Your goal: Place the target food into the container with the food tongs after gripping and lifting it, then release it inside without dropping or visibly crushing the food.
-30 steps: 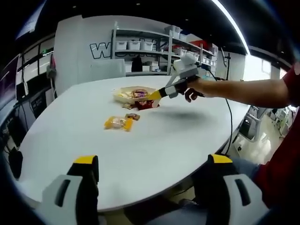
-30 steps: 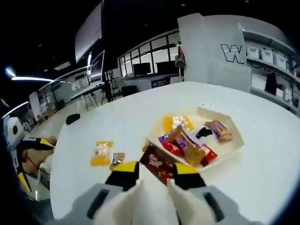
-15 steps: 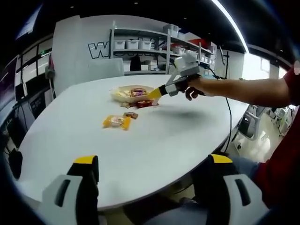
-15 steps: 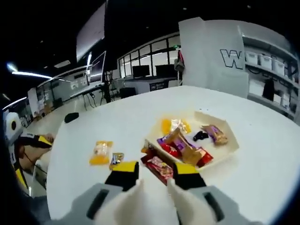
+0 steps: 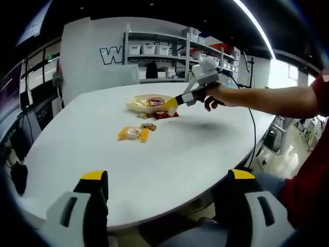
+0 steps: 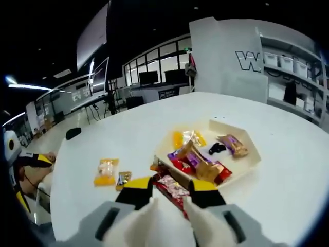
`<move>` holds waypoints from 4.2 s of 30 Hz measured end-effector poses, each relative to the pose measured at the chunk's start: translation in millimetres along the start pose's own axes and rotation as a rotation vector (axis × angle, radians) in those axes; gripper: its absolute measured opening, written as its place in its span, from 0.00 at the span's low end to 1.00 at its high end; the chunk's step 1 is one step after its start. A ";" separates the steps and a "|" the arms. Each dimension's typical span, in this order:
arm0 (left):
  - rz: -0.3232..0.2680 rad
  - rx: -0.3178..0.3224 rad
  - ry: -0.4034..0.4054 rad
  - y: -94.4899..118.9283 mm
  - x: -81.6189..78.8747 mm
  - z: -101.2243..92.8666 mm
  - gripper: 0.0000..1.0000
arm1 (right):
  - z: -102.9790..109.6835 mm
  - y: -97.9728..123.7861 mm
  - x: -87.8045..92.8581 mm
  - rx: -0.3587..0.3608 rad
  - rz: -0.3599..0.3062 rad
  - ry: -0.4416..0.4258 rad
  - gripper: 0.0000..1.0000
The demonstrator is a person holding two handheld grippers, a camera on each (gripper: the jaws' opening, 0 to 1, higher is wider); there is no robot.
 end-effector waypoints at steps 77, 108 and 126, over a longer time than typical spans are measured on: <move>0.041 0.067 -0.012 -19.6 7.1 -11.3 0.93 | -1.7 12.9 24.5 0.065 -0.035 0.035 0.18; 0.031 0.062 -0.023 -16.5 5.0 -8.0 0.93 | -15.6 33.2 -37.4 0.036 -0.096 -0.006 0.19; 0.018 0.047 -0.014 -9.9 2.1 -2.6 0.93 | -21.2 21.6 -88.1 0.059 -0.130 0.050 0.19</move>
Point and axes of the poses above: the point that each gripper's makers call its tool centre point, and the gripper's own axes: y roughly backward along the fingers, z roughly to its left, x roughly out of its underside, the point moved 3 cm from there along y, roughly backward along the fingers, and after that the axes turned 14 degrees about x, right-handed, at the moved point
